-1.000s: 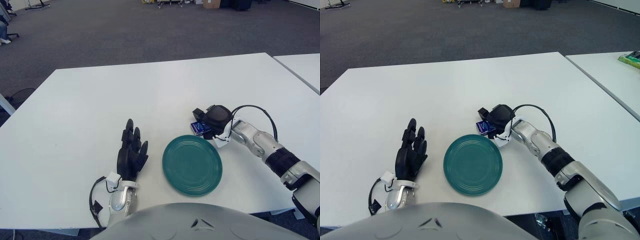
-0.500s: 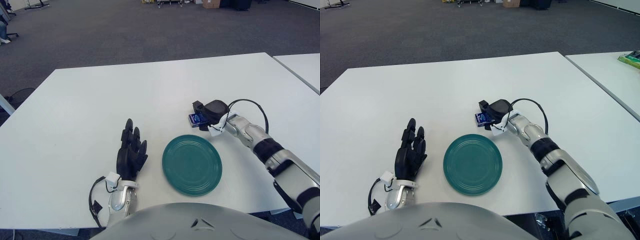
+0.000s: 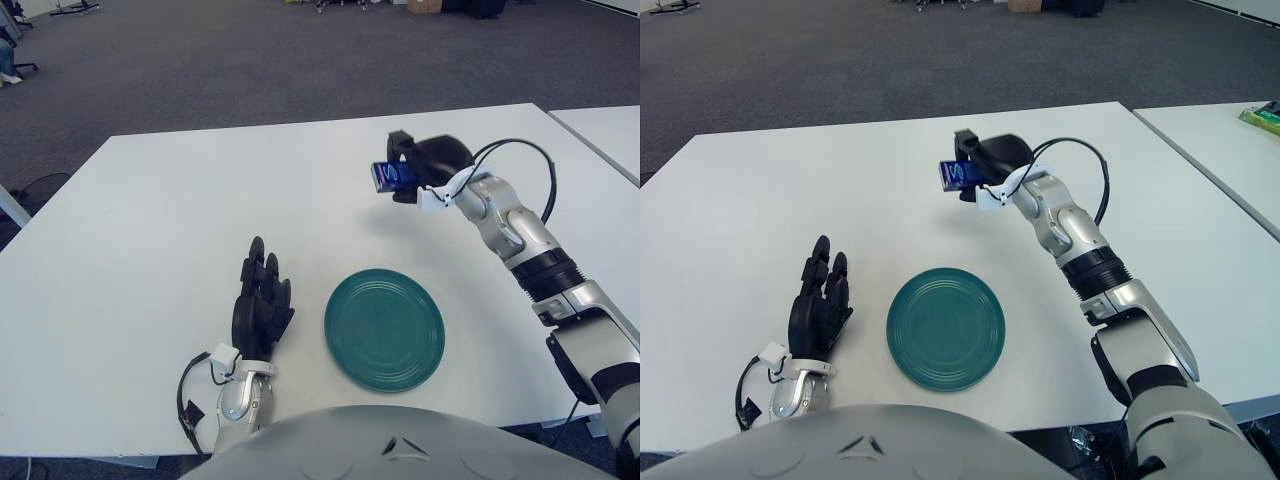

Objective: Put the gum into the plate.

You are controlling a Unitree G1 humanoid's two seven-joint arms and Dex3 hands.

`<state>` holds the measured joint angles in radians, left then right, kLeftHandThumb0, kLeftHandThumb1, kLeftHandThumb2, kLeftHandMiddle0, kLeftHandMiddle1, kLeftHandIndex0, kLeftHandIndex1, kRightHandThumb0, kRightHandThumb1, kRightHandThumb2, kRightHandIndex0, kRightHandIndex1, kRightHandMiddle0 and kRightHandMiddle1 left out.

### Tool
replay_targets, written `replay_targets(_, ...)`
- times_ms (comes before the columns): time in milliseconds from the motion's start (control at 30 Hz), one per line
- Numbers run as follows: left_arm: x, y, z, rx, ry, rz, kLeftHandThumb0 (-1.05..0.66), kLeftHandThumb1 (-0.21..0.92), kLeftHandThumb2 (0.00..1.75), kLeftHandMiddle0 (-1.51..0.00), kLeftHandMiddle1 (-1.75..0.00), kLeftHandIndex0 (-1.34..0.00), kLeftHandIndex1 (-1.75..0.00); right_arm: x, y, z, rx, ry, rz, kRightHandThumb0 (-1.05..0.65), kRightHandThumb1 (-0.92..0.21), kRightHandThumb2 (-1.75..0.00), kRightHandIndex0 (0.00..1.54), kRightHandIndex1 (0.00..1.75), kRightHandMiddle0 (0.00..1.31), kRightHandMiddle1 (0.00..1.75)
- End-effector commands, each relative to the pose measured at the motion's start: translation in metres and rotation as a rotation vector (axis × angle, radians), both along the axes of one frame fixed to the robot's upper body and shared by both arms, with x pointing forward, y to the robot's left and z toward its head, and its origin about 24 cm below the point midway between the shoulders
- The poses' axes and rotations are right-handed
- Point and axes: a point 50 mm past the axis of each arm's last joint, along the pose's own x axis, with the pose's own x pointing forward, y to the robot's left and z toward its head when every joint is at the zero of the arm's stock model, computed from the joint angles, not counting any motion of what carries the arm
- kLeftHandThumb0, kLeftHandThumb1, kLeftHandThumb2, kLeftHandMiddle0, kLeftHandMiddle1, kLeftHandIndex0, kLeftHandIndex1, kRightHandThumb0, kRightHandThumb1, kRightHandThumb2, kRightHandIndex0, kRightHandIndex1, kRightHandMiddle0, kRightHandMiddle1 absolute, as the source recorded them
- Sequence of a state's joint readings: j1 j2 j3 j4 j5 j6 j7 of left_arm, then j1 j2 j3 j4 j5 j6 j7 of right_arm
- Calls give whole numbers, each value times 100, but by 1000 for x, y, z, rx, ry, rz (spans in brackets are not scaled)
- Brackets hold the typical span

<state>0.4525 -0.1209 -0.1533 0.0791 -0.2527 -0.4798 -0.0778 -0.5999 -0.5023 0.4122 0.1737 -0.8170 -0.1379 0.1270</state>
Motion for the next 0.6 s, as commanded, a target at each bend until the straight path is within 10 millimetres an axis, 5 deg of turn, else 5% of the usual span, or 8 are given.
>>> replay_targets(0,-4,-14,-28,-91,138,21,-95,92,42,-3,-1,0,-13,-17,5,8,-2,-11,40,-44,-45,-115,86,175,51,175)
replay_targets(567,-5,-10,-32,-186,154,29,-96,92,48,-7,0,0,-31,-66,9,15,-142,111,203,-45,-40,-121,103,175,55,175)
